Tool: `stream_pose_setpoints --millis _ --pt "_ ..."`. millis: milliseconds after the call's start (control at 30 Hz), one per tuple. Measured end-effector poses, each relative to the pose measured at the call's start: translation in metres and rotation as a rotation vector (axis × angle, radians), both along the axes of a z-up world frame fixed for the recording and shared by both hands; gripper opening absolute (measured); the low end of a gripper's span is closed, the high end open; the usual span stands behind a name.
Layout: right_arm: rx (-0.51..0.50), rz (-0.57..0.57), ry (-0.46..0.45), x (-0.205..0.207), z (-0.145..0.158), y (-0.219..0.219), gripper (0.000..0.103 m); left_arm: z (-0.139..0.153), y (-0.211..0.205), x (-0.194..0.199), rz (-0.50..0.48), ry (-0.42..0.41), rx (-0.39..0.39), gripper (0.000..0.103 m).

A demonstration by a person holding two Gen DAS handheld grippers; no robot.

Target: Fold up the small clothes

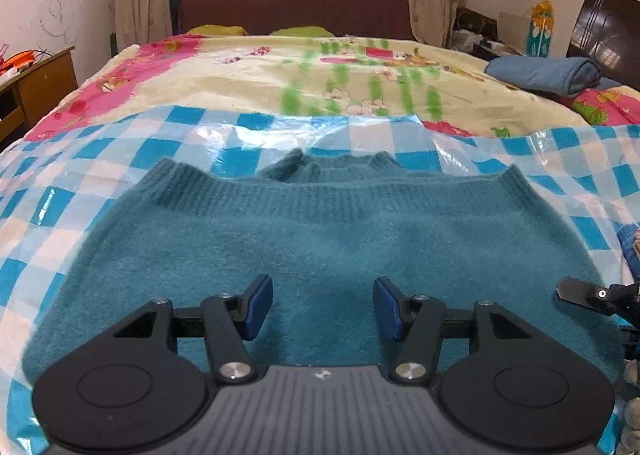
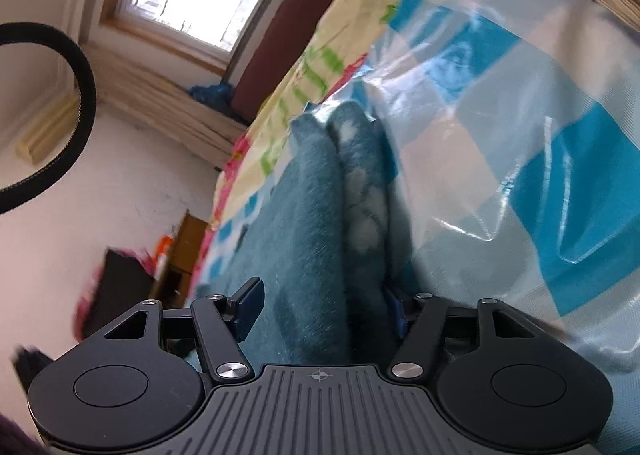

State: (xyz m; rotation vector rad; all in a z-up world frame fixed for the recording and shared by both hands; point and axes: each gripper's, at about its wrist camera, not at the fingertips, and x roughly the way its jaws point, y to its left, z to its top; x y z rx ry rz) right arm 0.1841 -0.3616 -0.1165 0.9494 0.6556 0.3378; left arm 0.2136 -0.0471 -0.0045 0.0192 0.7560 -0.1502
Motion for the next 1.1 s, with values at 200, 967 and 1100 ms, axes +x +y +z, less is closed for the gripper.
stream_pose_setpoints --millis 200,967,1100 --pt "0.105 0.024 -0.048 -0.006 0.005 -0.007 0.049 -0.014 0.000 0.003 0.023 0.031 -0.013 0.063" --pt "0.089 -0.022 0.013 0.006 -0.006 -0.010 0.052 -0.017 0.001 0.001 0.010 0.022 -0.002 0.066" --pt "0.260 0.064 -0.034 0.005 -0.009 -0.015 0.053 -0.015 0.000 -0.004 -0.002 -0.002 0.014 0.066"
